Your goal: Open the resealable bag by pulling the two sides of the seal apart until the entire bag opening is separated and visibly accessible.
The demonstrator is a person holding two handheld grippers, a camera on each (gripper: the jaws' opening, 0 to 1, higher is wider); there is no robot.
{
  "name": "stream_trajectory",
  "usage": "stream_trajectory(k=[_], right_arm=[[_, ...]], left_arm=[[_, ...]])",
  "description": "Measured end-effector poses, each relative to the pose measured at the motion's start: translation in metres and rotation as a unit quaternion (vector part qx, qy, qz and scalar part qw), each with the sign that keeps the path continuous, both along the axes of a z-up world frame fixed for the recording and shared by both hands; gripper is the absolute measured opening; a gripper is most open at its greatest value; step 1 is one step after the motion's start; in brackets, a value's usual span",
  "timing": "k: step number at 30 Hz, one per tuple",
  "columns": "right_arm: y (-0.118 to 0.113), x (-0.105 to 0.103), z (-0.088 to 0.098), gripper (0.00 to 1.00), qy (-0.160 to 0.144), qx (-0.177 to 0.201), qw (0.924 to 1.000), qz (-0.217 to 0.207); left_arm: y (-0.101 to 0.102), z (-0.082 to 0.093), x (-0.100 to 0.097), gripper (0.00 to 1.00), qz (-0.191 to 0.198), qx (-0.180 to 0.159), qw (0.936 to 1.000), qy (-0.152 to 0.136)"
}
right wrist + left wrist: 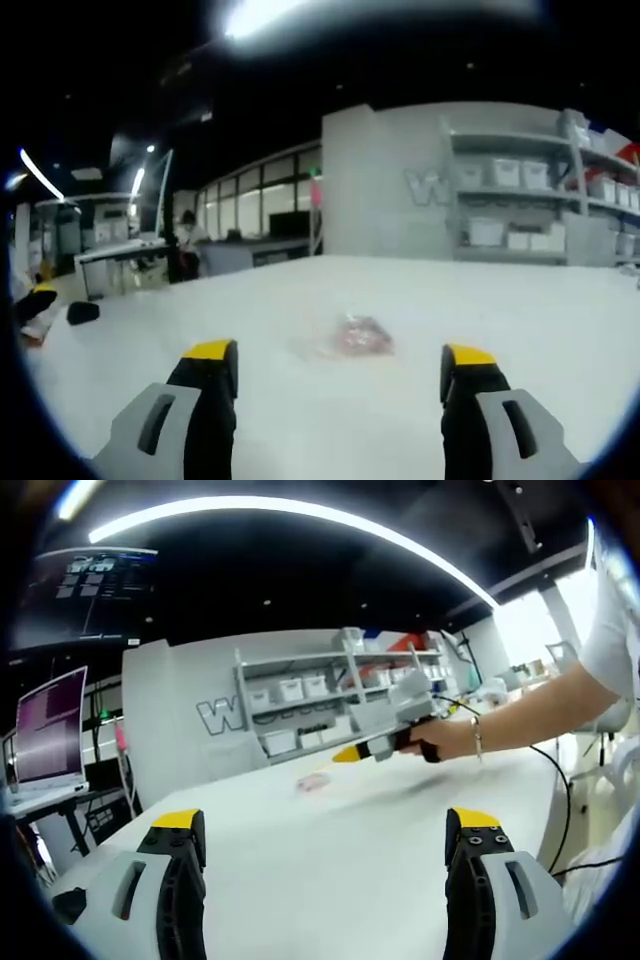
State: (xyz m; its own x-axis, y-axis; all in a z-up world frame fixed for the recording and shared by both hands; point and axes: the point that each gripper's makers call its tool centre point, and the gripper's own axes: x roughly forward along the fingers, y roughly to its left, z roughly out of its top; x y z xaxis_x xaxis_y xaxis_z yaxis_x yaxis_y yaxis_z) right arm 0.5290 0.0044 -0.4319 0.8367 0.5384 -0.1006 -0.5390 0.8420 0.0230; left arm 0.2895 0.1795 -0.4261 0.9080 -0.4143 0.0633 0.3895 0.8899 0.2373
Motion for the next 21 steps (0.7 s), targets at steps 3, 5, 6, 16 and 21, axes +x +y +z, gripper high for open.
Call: stream_trajectory(k=[3,5,6,16,21], right_arm=[[-0.003,-0.002,0.0,0.84,-0.001,0.002,1.0,-0.001],[-0.003,-0.003,0.001,0.84,-0.002,0.003,1.0,-0.001],[-0.004,-0.003,0.001,0.84,-0.002,0.004,1.0,-0.001],[-0.008,-0.013,0.008,0.84,-0.011,0.014,0.9998,0.003],[-0.01,-0.018,0.007,0.84,-0.011,0.017,0.9998,0.003]], left_arm=[[0.0,-0.001,0.0,0.98,-0.001,0.0,1.0,0.001],[0.0,-0.001,0.0,0.98,0.0,0.0,1.0,0.002],[0.0,-0.001,0.0,0.98,0.0,0.0,1.0,0.002],[0.001,-0.001,0.001,0.98,-0.001,-0.002,1.0,0.001],[-0.002,-0.002,0.0,0.98,-0.004,-0.001,1.0,0.002]])
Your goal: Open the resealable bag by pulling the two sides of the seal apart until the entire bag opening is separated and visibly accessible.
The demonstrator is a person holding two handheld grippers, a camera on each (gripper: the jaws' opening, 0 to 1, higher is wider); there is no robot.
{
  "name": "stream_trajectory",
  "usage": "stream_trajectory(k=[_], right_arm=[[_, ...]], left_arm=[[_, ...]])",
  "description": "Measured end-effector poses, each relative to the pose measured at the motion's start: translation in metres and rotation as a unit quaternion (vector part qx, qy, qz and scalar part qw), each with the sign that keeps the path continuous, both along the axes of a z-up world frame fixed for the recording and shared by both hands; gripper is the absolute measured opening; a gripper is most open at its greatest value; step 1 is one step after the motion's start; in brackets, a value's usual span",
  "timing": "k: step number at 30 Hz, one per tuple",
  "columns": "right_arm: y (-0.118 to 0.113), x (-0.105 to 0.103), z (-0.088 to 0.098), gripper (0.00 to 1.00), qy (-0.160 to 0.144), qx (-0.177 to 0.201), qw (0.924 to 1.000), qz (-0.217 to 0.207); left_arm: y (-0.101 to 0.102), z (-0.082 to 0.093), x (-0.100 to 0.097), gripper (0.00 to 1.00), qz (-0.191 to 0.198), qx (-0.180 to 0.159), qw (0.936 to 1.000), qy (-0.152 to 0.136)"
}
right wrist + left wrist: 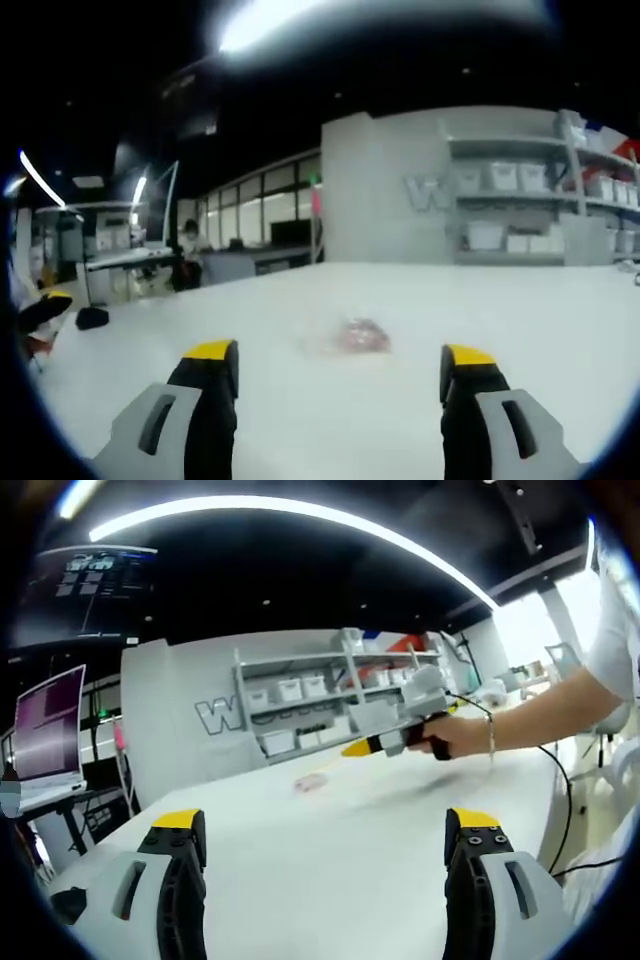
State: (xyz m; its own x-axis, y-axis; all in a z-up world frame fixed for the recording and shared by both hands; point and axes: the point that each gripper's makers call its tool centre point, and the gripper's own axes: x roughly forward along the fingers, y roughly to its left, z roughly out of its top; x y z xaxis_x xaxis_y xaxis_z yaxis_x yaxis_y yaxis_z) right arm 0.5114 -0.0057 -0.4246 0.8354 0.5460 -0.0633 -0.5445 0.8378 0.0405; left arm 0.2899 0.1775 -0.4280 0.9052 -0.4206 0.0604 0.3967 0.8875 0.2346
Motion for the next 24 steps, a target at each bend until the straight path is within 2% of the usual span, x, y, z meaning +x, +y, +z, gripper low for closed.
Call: stream_trajectory(k=[24], right_arm=[[-0.004,-0.03,0.006,0.83,-0.014,0.015,0.9997,0.012]], left_arm=[[0.001,-0.009,0.001,0.97,0.005,-0.005,0.9999,0.008]])
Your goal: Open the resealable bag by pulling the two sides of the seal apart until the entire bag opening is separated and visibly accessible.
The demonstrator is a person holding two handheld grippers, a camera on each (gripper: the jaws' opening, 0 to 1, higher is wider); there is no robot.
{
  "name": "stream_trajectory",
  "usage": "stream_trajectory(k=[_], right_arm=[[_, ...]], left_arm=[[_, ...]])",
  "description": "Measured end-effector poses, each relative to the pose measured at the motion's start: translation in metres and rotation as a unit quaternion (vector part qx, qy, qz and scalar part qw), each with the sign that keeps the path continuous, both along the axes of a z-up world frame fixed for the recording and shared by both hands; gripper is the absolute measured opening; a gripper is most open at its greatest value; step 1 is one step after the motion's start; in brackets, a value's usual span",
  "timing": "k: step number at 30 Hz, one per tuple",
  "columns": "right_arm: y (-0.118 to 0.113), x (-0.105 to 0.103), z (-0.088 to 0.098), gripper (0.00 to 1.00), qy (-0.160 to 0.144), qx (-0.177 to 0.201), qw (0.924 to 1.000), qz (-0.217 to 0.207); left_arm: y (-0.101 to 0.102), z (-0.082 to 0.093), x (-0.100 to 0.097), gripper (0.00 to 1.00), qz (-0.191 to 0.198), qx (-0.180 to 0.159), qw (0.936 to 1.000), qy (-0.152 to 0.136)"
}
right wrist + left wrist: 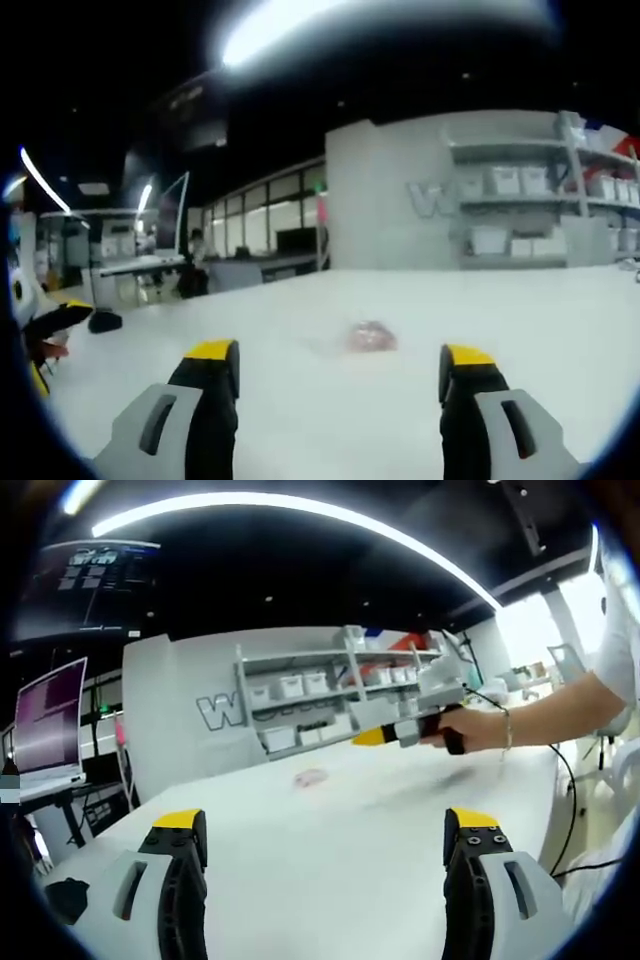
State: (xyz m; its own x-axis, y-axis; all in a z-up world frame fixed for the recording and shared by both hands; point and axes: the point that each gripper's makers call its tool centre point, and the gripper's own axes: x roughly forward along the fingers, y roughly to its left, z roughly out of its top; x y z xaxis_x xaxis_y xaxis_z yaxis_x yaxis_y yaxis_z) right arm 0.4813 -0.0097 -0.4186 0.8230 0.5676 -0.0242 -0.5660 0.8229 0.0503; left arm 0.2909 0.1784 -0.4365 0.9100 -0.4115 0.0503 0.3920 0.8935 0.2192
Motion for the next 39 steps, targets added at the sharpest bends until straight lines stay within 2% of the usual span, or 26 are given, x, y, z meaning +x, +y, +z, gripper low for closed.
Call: stream_trajectory(k=[5,15,39], right_arm=[[-0.006,0.001,-0.001,0.82,-0.001,0.003,1.0,-0.003],[-0.009,-0.017,-0.002,0.82,-0.003,0.013,0.9999,-0.006],[-0.022,-0.04,0.005,0.81,-0.016,0.028,0.9994,-0.012]], left_arm=[[0.0,-0.002,-0.001,0.97,0.0,0.0,1.0,0.002],[0.001,-0.001,-0.002,0.97,0.003,0.002,1.0,0.0],[0.001,0.002,-0.003,0.95,0.002,0.003,1.0,-0.002]])
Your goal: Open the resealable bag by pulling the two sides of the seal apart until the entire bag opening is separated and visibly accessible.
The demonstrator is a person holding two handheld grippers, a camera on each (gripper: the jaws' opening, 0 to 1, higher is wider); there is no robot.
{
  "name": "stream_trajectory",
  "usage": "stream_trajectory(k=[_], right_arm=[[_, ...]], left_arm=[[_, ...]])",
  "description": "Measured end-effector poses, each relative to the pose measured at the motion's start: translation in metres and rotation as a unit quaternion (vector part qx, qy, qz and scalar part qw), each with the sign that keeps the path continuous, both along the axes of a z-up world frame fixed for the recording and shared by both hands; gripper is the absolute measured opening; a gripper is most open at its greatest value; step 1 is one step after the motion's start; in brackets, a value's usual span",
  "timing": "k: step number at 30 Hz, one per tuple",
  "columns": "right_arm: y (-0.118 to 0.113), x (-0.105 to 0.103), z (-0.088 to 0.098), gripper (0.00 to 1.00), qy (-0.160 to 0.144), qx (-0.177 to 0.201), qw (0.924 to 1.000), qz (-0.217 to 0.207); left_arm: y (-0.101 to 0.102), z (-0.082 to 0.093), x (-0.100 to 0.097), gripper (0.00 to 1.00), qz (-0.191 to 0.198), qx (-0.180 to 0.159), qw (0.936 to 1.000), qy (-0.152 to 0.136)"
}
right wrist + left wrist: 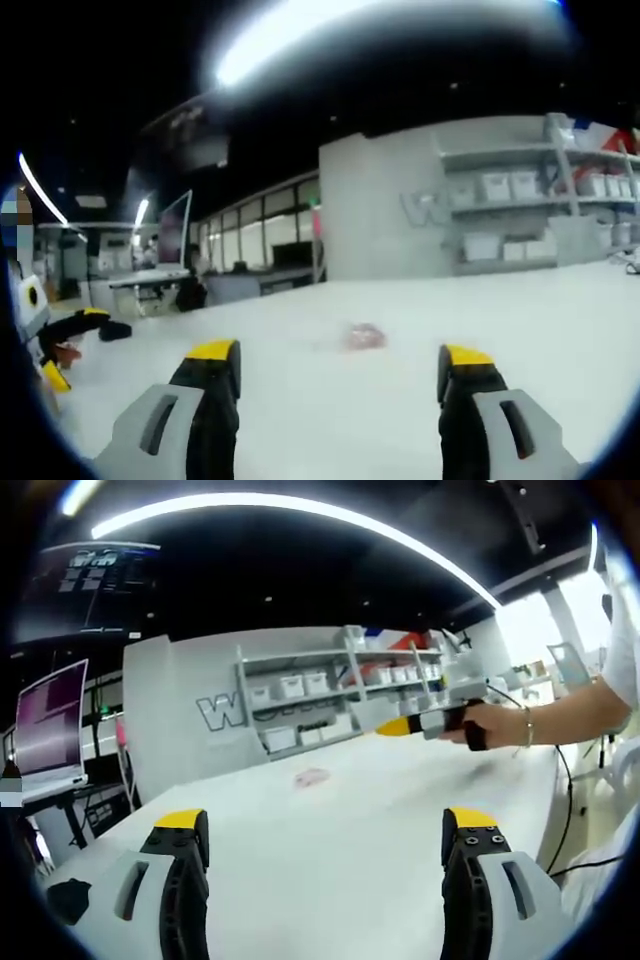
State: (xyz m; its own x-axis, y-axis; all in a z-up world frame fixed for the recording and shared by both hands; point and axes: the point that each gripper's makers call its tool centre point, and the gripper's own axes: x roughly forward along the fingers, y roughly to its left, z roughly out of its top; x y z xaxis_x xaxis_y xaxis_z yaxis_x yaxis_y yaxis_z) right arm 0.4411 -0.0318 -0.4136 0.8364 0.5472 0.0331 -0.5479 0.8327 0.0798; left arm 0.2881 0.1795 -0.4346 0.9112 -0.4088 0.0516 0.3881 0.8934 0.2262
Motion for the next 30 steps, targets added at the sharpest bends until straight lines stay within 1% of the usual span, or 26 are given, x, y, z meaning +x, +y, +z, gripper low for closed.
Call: stream_trajectory(k=[9,15,22,26,30], right_arm=[[-0.006,-0.015,0.009,0.81,-0.013,0.006,0.9999,0.0],[-0.01,-0.019,0.008,0.81,-0.012,0.007,0.9999,-0.002],[-0.013,-0.029,0.008,0.81,-0.015,0.011,0.9998,-0.003],[-0.017,-0.033,0.01,0.81,-0.017,0.013,0.9998,-0.005],[-0.025,-0.033,0.01,0.81,-0.018,0.013,0.9997,-0.008]], left_arm=[[0.001,0.0,0.001,0.95,0.002,-0.001,1.0,0.0],[-0.003,0.001,0.001,0.95,-0.002,0.0,1.0,-0.001],[-0.001,0.004,-0.001,0.95,-0.001,0.002,1.0,-0.004],[-0.003,0.005,-0.001,0.95,-0.002,0.003,1.0,-0.004],[-0.006,0.007,-0.002,0.95,-0.006,0.002,0.9999,-0.007]])
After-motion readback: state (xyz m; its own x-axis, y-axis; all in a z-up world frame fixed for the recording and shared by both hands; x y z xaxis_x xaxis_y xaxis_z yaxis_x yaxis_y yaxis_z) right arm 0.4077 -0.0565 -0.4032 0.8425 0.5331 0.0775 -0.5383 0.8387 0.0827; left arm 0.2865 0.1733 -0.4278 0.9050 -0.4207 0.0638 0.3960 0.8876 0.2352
